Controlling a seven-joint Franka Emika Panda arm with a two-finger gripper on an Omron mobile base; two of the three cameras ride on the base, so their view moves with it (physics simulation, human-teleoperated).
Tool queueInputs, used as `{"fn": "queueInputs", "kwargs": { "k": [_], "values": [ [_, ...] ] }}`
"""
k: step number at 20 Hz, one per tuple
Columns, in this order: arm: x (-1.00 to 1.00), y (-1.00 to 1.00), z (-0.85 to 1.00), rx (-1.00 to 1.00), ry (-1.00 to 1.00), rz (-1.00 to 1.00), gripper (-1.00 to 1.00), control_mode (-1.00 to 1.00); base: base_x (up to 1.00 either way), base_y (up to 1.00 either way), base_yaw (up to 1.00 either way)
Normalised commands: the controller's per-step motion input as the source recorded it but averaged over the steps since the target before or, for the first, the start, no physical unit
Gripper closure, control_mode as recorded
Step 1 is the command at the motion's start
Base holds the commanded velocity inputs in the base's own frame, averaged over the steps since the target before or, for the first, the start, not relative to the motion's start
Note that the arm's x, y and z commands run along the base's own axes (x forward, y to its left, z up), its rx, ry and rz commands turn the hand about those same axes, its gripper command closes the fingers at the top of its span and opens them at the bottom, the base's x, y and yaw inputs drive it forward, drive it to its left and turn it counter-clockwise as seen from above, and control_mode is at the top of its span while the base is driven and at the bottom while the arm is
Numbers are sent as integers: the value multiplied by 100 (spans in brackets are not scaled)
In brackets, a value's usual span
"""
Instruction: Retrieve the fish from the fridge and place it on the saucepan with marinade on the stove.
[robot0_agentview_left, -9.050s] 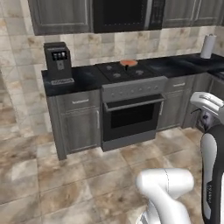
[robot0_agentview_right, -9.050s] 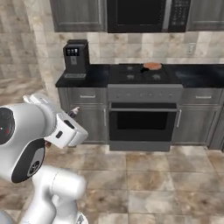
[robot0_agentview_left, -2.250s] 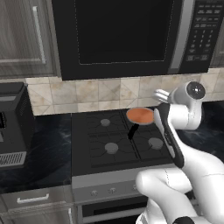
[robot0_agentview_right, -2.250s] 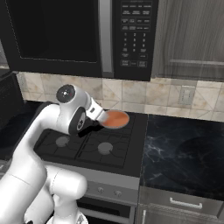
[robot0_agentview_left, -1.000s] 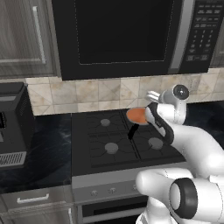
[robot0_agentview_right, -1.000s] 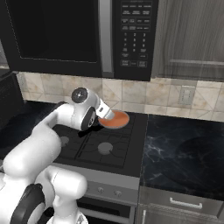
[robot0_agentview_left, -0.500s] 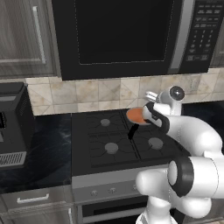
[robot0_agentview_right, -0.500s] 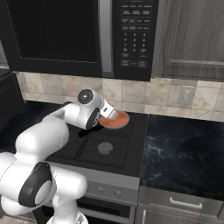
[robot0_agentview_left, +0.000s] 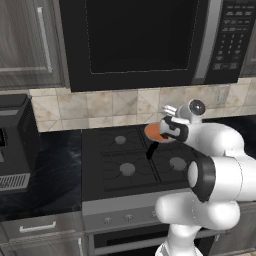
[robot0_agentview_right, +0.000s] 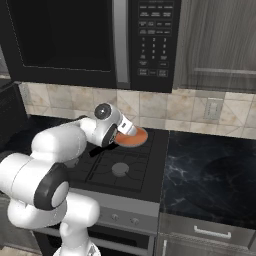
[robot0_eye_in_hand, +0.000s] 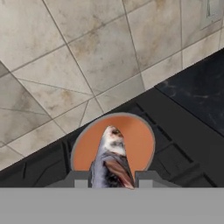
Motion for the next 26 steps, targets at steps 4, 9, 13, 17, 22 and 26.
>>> {"fn": "queueInputs", "kwargs": {
  "k": [4,9,13,17,22,26],
  "values": [
    [27,0,-26,0,0,1,100,-100,0,0,0],
    [28,0,-21,0,0,1,100,-100,0,0,0],
    [29,0,-17,0,0,0,100,-100,0,0,0],
    [28,0,-12,0,0,0,100,-100,0,0,0],
    [20,-1,-16,0,0,0,100,-100,0,0,0],
    [17,-4,-15,0,0,0,100,-100,0,0,0]
  ]
}}
